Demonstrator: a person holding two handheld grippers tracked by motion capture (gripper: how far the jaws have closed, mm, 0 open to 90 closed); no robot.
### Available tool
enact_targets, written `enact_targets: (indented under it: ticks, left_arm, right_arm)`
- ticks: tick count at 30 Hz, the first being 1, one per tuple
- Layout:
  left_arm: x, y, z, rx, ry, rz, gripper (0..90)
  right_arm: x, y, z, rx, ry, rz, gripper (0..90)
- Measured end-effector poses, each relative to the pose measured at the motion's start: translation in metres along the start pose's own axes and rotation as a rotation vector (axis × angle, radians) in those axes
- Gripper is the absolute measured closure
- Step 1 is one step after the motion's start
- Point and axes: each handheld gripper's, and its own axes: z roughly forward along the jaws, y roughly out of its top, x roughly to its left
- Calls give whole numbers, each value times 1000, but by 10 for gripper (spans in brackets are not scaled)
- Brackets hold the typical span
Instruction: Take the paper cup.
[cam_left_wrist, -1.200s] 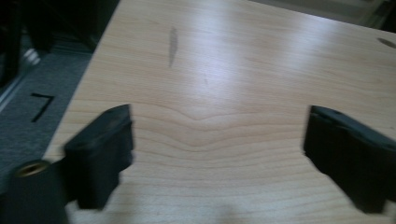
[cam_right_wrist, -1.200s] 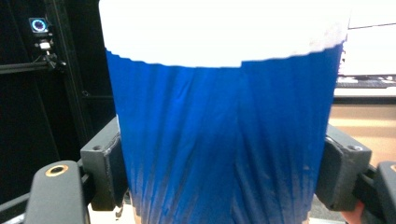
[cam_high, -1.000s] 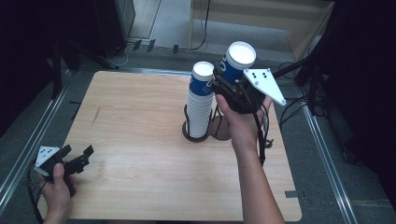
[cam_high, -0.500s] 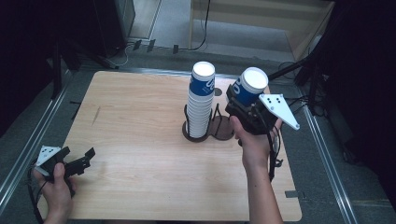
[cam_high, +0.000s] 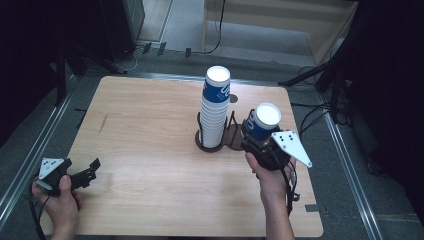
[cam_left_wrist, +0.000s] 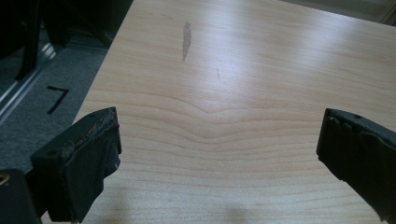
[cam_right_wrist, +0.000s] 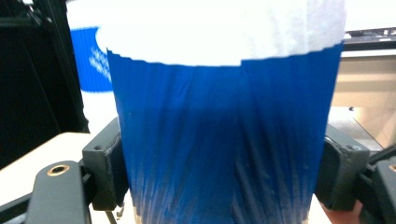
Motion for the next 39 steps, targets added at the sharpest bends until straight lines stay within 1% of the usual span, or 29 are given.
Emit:
enact_targets:
  ticks: [1,4,7,9,11,15,17,18,19,20,22,25,27,28,30,32,34,35,39]
  left_arm:
    - [-1,0,0,-4,8,0,9]
    - [-2,0,0,-6,18,20,9]
    - [-1,0,1,-7,34,4,9]
    - [-2,0,0,-11,43,11,9]
    - [-4,0,0,-19,52,30,9]
    - [-7,-2,-3,-50,79,57,9]
    - [-7,-1,-1,-52,87,52,9]
    - [-6,0,-1,-42,79,49,9]
    - [-5,0,0,-43,65,41,9]
    - [-4,0,0,-44,45,26,9]
    - [-3,0,0,-53,30,22,10]
    - [-5,2,3,-47,42,53,9]
    - [-5,4,6,-36,35,66,10]
    - [-5,5,7,-41,36,63,10]
    - [-5,5,9,-62,37,40,10]
    - [-6,6,12,-45,34,44,10]
    - [-7,7,12,-16,12,62,10]
    - [-8,8,12,-9,0,63,10]
    - [-16,13,8,-12,-45,74,10]
  right_arm:
    - [-1,-4,-1,6,1,-1,204]
    - [-5,-15,-3,22,-8,1,204]
    - [-10,-26,-4,34,-13,30,204]
    - [-11,-31,-4,40,-16,44,204]
    - [-13,-34,-3,55,-18,46,204]
    - [-13,-38,-3,60,-7,44,204]
    - [-13,-40,-1,66,-8,46,204]
    - [-13,-42,0,74,-9,48,205]
    - [-12,-44,1,79,-7,48,205]
    - [-11,-46,2,83,-6,49,205]
    - [-7,-51,4,97,-5,43,204]
    - [-2,-55,8,111,0,29,204]
    - [1,-58,9,115,5,25,204]
    - [3,-60,10,120,8,20,204]
    - [5,-65,12,131,11,12,204]
    - [7,-69,13,145,11,9,203]
    - [8,-74,15,160,11,5,203]
    - [8,-77,17,164,11,2,204]
    - [12,-85,19,187,13,-2,204]
